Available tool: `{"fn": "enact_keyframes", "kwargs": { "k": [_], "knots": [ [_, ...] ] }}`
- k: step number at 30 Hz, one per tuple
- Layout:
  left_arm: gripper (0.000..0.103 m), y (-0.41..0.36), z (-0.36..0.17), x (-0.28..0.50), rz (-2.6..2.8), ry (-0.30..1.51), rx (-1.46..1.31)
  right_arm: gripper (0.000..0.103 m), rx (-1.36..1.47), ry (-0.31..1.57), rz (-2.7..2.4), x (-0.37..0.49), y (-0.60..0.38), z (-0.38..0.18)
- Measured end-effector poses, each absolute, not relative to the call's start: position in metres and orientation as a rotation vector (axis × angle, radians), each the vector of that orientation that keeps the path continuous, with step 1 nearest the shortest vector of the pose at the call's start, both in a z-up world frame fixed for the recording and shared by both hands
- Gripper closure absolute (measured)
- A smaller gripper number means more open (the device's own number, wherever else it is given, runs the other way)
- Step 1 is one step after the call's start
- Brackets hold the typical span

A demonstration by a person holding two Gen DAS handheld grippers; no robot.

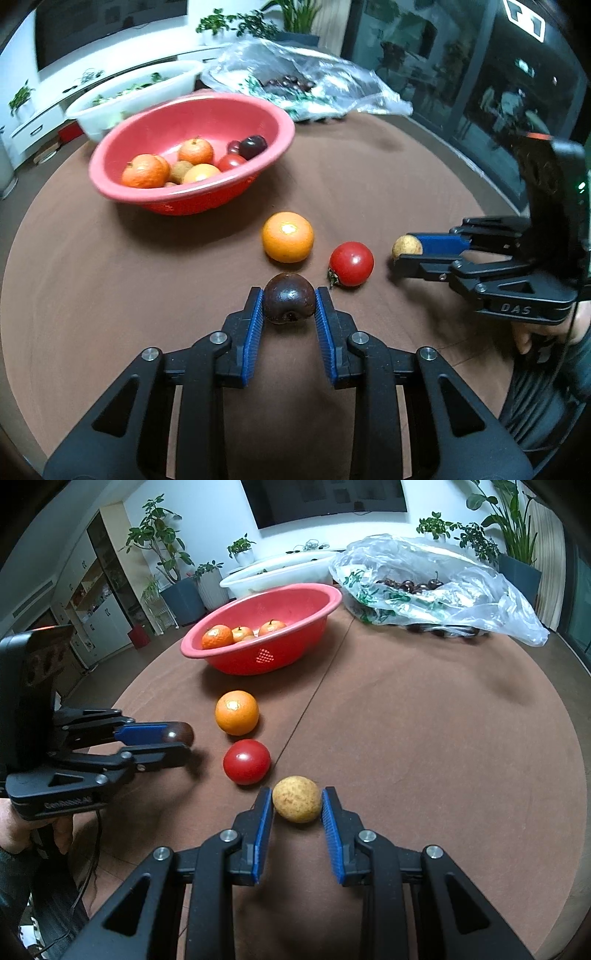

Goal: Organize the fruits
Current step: 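Carry the plum with the left tool over the red bowl while the right tool carries the pear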

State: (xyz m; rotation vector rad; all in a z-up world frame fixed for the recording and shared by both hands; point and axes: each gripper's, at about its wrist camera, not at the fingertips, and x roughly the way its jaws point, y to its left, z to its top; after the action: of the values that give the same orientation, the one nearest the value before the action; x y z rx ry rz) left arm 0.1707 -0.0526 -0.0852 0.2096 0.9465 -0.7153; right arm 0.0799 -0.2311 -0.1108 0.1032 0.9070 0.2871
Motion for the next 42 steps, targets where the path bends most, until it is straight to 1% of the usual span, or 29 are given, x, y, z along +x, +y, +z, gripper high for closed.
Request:
{"fn": "enact_keyframes", "kwargs": {
  "k": [9,16,21,24,30,37,42],
  "knots": [
    [0.077,-0.022,-0.052,0.174,-0.673,0.886,0.126,0.073,0.106,0.883,0.313,0.082,-0.225,-0.092],
    [0.077,-0.013,-0.019,0.21,-0.623,0.828,0.098,0.073,0.074,0.835,0.336,0.109,-0.215,-0.058],
    [0.077,-0.016,-0.011,0.245,-0.589,0.816,0.107,0.073,0.029,0.796,0.333,0.146,-0.203,-0.032],
    [0.077,-0.023,-0.012,0.264,-0.573,0.819,0.128,0.073,0.012,0.801,0.332,0.172,-0.197,-0.027],
    [0.077,-0.039,-0.029,0.303,-0.553,0.846,0.172,0.073,-0.076,0.845,0.327,0.213,-0.177,-0.042],
    [0.077,-0.051,-0.054,0.332,-0.547,0.872,0.202,0.073,-0.111,0.886,0.322,0.235,-0.17,-0.061],
    [0.077,-0.056,-0.064,0.338,-0.547,0.873,0.216,0.073,-0.116,0.894,0.315,0.247,-0.17,-0.066]
  ]
}}
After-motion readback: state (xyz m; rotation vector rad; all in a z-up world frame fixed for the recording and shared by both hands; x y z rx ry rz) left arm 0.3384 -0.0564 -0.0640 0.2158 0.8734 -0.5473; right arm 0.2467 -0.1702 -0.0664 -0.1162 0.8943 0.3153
